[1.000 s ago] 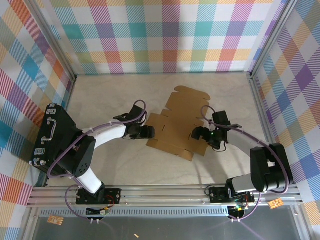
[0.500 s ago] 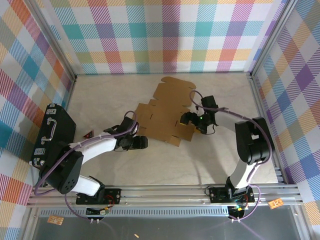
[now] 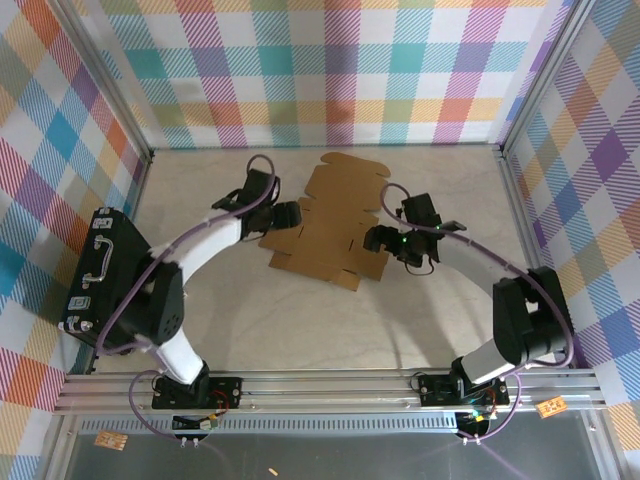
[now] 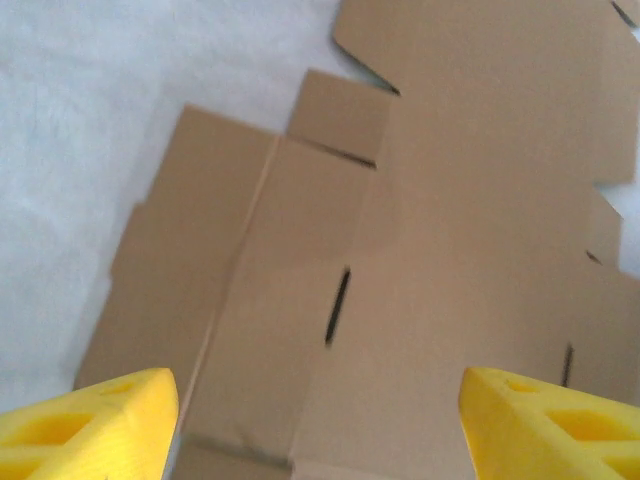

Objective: Fold the paper box

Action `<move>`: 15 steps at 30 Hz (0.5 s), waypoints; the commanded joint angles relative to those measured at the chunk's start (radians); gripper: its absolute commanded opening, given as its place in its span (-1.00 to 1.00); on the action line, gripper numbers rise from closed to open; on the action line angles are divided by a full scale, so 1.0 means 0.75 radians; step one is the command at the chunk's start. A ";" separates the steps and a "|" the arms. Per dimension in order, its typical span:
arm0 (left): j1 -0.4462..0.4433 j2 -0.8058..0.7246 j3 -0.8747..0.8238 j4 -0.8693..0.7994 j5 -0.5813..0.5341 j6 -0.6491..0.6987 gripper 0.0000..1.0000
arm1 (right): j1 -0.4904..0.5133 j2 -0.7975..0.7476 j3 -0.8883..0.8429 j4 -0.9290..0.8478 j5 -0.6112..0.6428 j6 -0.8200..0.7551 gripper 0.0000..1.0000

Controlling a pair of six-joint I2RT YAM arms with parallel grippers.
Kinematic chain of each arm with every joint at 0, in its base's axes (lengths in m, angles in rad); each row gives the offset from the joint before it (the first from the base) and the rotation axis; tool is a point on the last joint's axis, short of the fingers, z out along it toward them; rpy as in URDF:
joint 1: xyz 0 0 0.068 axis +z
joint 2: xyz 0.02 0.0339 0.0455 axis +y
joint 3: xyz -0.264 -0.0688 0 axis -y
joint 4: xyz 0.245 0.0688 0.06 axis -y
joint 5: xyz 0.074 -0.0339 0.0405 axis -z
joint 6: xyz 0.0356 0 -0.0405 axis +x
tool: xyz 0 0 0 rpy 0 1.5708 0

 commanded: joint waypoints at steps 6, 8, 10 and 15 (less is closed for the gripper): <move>0.029 0.408 0.317 -0.106 0.112 0.057 0.36 | 0.191 0.031 -0.044 0.027 -0.029 0.067 0.87; 0.029 0.439 0.324 -0.117 0.119 0.057 0.30 | 0.192 0.087 -0.005 0.047 -0.039 0.082 0.83; 0.029 0.429 0.276 -0.092 0.115 0.052 0.28 | 0.192 0.136 0.030 0.074 -0.032 0.088 0.83; 0.029 0.365 0.095 -0.049 0.115 0.012 0.28 | 0.183 0.320 0.191 0.058 -0.039 0.095 0.83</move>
